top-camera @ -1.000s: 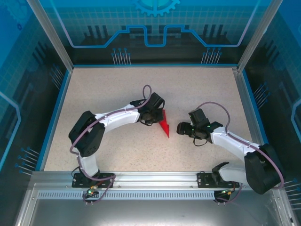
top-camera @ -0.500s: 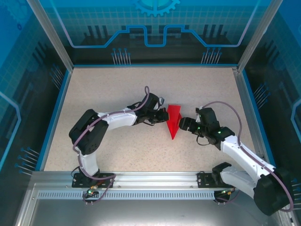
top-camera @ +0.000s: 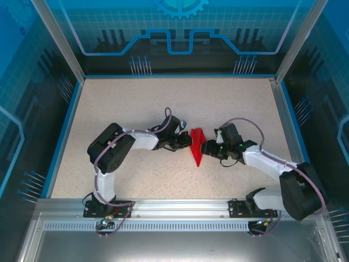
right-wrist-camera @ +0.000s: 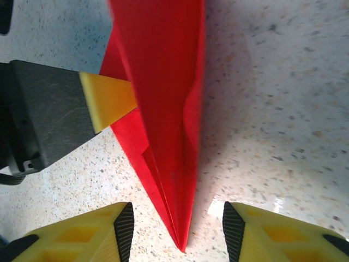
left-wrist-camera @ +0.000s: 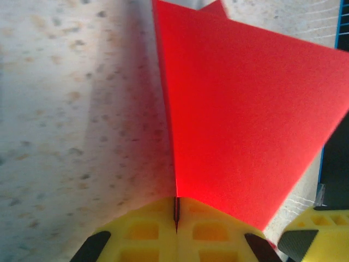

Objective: Fold a paper plane with a square sheet of paper (pick it up from the middle)
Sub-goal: Move a paper plane to the center of the table.

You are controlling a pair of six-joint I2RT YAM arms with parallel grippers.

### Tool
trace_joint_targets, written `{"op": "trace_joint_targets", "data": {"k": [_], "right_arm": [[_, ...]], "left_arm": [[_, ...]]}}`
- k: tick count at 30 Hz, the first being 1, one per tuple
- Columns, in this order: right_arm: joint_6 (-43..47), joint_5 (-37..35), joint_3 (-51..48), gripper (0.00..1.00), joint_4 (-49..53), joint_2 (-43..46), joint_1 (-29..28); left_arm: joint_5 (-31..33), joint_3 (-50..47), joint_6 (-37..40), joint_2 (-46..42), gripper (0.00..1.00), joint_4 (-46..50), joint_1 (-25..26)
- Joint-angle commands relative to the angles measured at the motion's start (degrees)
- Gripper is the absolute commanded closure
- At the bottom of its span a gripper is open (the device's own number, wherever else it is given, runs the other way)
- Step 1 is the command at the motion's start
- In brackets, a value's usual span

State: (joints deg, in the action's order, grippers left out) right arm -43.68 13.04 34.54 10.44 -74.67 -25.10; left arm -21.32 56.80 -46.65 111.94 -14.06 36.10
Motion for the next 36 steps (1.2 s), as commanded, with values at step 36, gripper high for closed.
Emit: {"op": "trace_joint_targets", "data": {"k": [36], "right_arm": [[2.2,-9.5,13.4,0.57,7.0,-17.4,-9.8]], "left_arm": [[0.3,-2.3,0.1,-0.4,0.98,0.5,-0.6]]}}
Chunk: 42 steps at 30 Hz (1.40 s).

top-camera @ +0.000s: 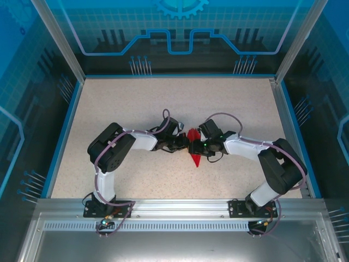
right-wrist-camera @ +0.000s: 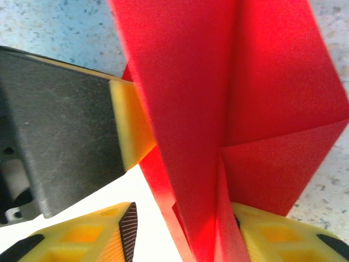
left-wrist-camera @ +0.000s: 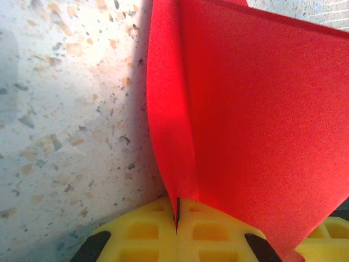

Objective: Fold a paper plane with a square sheet of paper (pick it up from the middle)
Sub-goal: Move a paper plane to the center of the table.

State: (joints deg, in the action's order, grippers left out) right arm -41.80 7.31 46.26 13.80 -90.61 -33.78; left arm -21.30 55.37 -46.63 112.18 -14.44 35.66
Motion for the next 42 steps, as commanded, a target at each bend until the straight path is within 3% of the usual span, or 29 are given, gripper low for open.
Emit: {"op": "trace_joint_targets", "data": {"k": [1,14,26,33,35,42], "right_arm": [[0.2,-4.0,1.9,0.59,3.7,-1.7,-1.2],[-2.7,-10.1,5.3,0.78,6.7,-5.6,-3.3],[-4.4,-15.9,9.8,0.78,11.8,-9.0,-6.8],[-5.5,-19.9,12.8,0.87,15.5,-10.4,-8.6],[-5.3,-21.8,14.4,0.9,17.1,-10.4,-9.4],[-2.9,-28.3,22.3,0.94,21.6,-12.5,-9.7]], "left_arm": [[0.3,-1.0,0.1,-0.8,0.97,1.0,-0.2],[4.8,-3.4,1.7,-6.9,0.77,6.9,-0.4],[9.4,-5.8,3.2,-13.9,0.7,12.7,-1.7],[12.4,-7.8,3.0,-17.3,0.65,15.4,-3.2],[14.3,-8.2,2.9,-18.6,0.6,17.1,-3.6],[26.5,-9.5,1.6,-24.6,0.22,27.9,-5.1]]}}
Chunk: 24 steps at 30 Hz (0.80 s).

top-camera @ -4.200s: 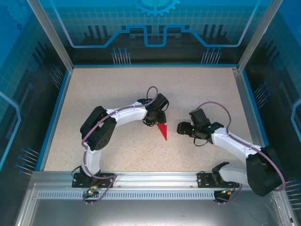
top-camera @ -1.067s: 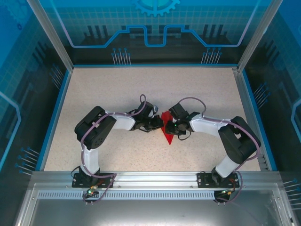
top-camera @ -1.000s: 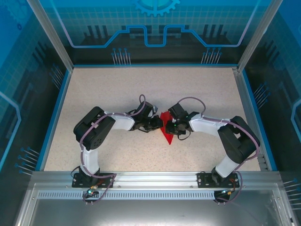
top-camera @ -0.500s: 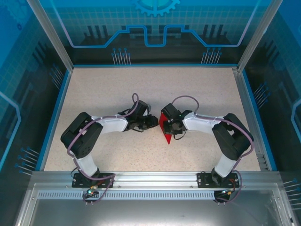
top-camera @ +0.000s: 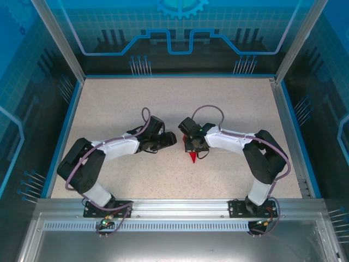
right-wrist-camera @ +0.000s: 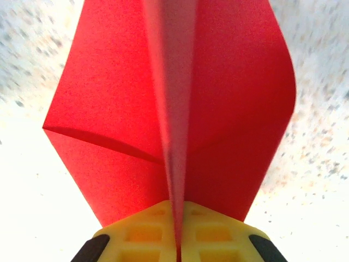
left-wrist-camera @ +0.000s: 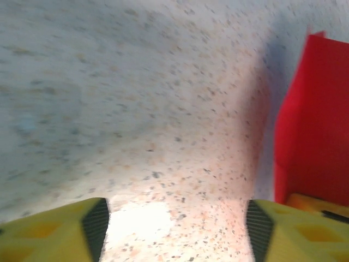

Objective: Fold a paper plane with a square sheet of paper (pick it up from the middle)
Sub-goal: Move a paper plane to the center of the table.

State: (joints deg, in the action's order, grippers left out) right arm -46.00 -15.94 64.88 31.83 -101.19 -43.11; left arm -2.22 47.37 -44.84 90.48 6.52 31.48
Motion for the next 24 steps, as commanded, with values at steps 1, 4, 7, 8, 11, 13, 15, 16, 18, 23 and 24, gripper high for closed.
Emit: {"op": "trace_joint_targets", "data": {"k": [1,4,7,8,11,13,15,16,18,23,24], "right_arm": [[1.9,-5.4,4.8,0.95,3.7,-2.7,-0.1],[3.6,-6.8,9.3,0.94,4.3,-6.1,0.8],[5.5,-7.6,14.1,0.94,4.9,-10.4,1.8],[5.9,-7.6,16.1,0.94,5.5,-12.0,2.1],[6.6,-7.4,21.2,0.92,7.6,-16.2,3.1],[6.6,-6.9,23.6,0.92,8.5,-18.5,3.6],[6.7,-6.4,25.5,0.92,8.8,-20.6,4.0],[6.7,-6.2,26.3,0.92,8.9,-21.4,4.1],[6.9,-5.8,27.8,0.91,9.5,-23.1,4.3],[6.2,-4.8,29.5,0.87,10.4,-25.8,4.4],[6.0,-4.6,29.5,0.86,10.3,-26.0,4.5]], "left_arm": [[8.5,-2.0,-0.5,-3.8,0.19,7.7,-1.3],[10.3,-4.1,-0.8,-6.5,0.13,8.9,-2.9],[11.3,-5.0,-0.1,-8.2,0.11,10.2,-3.4],[11.5,-5.1,0.1,-8.5,0.1,10.8,-3.5],[11.5,-5.3,0.6,-8.9,0.1,11.4,-3.6],[11.5,-5.5,0.6,-8.8,0.09,11.2,-3.6],[11.4,-5.5,0.5,-8.7,0.1,11.3,-3.6],[11.4,-5.5,0.5,-8.6,0.1,11.3,-3.6],[11.4,-5.5,0.6,-8.5,0.09,11.4,-3.6],[11.1,-5.1,0.6,-7.7,0.09,11.2,-3.6],[11.0,-5.1,0.6,-7.6,0.09,11.1,-3.7]]}}
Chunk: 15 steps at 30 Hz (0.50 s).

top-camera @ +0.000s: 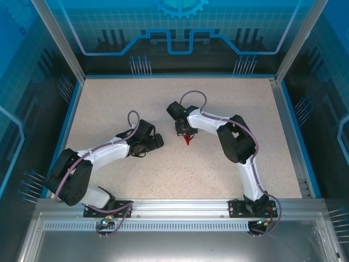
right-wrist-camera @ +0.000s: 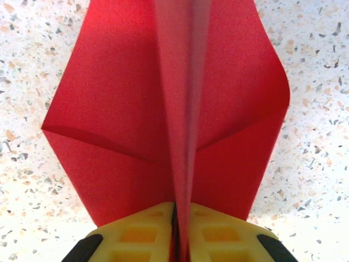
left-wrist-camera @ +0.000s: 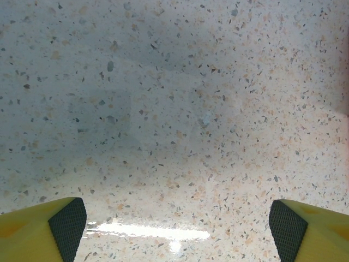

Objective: Fold a paper plane with a square sheet of paper (pick it up from the middle)
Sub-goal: Move a paper plane to the center of the table.

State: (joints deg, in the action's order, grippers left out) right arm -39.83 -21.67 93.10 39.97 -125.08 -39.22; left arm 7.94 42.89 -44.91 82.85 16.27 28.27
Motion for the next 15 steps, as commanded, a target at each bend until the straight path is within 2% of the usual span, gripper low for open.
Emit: {"op": "trace_joint_targets", "data": {"k": [1,15], "right_arm": [[-0.4,1.3,1.3,0.85,2.1,-2.3,0.6],[-1.5,3.4,1.4,0.74,2.1,-1.1,0.5]], "left_arm": [[0.8,-0.6,0.6,0.0,0.09,1.3,-0.4],[1.0,0.2,1.0,-0.6,0.09,2.5,-0.4]]}}
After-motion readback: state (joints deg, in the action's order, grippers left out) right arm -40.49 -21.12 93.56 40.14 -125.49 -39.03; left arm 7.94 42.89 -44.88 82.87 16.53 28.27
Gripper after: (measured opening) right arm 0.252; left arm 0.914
